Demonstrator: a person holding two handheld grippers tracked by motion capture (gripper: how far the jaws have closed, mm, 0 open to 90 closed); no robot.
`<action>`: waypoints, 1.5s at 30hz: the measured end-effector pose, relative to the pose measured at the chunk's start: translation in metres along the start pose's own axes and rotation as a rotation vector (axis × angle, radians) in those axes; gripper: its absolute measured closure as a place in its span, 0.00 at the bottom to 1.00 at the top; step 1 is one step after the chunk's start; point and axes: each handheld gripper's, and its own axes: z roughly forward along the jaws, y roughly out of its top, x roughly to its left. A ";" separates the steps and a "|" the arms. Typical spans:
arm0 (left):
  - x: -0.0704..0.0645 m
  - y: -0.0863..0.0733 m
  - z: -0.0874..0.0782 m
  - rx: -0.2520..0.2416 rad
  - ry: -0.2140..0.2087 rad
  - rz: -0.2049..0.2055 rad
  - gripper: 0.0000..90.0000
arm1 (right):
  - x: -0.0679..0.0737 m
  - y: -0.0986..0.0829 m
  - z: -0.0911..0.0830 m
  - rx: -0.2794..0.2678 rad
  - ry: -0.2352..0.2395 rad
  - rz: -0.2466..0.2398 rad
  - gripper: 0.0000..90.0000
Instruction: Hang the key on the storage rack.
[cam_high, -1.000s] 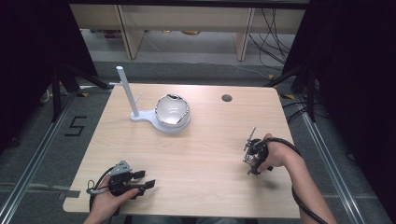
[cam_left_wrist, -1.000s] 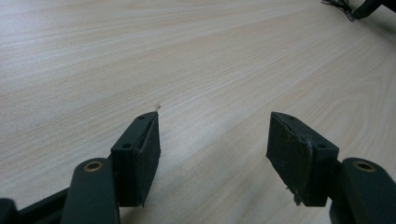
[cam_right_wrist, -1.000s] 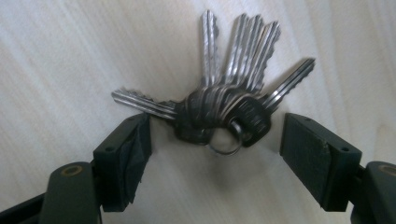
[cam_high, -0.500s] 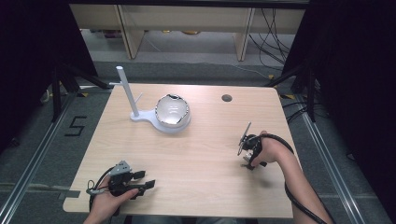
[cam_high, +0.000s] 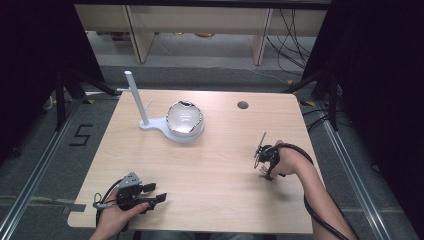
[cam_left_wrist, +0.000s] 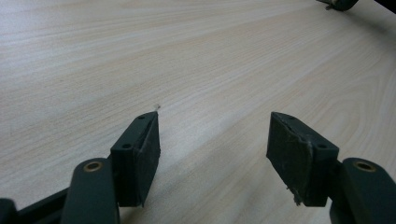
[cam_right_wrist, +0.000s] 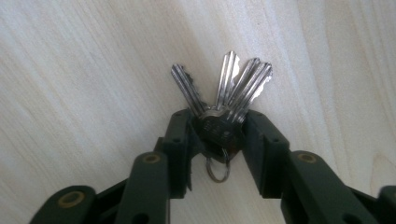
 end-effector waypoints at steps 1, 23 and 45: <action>0.000 0.000 0.000 -0.001 -0.001 -0.001 0.38 | 0.000 0.000 0.000 -0.017 0.002 0.022 0.64; 0.000 0.000 0.000 0.001 -0.010 0.001 0.38 | 0.006 0.013 0.000 0.042 -0.015 -0.013 0.74; 0.000 0.000 0.000 0.002 -0.014 0.001 0.38 | 0.014 0.014 -0.001 0.030 0.036 -0.113 0.68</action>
